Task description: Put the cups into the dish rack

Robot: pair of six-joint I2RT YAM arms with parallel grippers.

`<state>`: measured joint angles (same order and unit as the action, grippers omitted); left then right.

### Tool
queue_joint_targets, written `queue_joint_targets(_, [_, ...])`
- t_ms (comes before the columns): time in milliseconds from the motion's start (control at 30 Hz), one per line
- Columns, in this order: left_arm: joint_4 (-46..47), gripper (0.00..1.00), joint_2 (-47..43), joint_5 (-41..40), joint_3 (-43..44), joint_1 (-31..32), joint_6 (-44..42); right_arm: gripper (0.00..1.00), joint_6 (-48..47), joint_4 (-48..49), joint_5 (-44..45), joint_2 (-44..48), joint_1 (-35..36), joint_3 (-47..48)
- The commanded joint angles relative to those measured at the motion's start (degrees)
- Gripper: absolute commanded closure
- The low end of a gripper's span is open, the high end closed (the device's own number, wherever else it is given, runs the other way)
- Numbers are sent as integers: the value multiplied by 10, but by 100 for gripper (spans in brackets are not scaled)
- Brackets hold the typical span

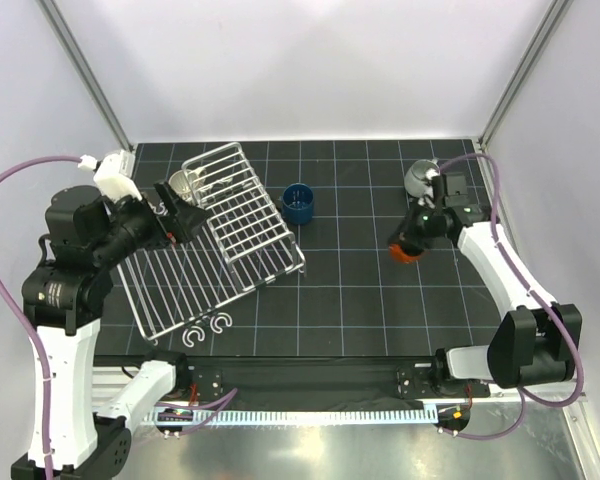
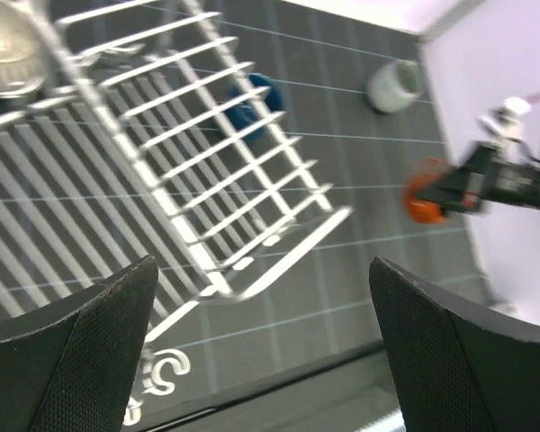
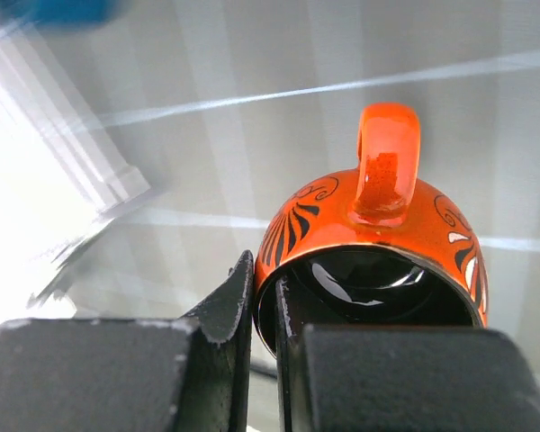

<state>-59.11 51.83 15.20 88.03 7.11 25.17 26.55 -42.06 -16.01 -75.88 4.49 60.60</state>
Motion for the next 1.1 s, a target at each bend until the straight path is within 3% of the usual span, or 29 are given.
queue_joint_targets(0, [43, 5, 12, 104, 18, 2, 59, 96, 11, 95, -204, 23, 70, 44])
queue_joint_targets(133, [172, 14, 12, 212, -23, 2, 162, 96, 40, 160, -296, 41, 148, 89])
queue_joint_targets(267, [239, 23, 31, 279, -54, 18, 256, 96, 49, 248, -367, 93, 211, 106])
queue_joint_targets(433, [300, 21, 24, 220, -74, 114, 269, 96, 148, 417, -458, 151, 241, 55])
queue_joint_targets(600, [403, 22, 46, 163, -107, 241, 313, 96, 208, 477, -503, 166, 256, 59])
queue_joint_targets(767, [465, 21, 66, 158, -100, 278, 306, 96, 246, 511, -531, 172, 259, 64])
queue_joint_targets(1067, [472, 24, 114, 129, -64, 357, 265, 96, 306, 577, -551, 169, 269, 66])
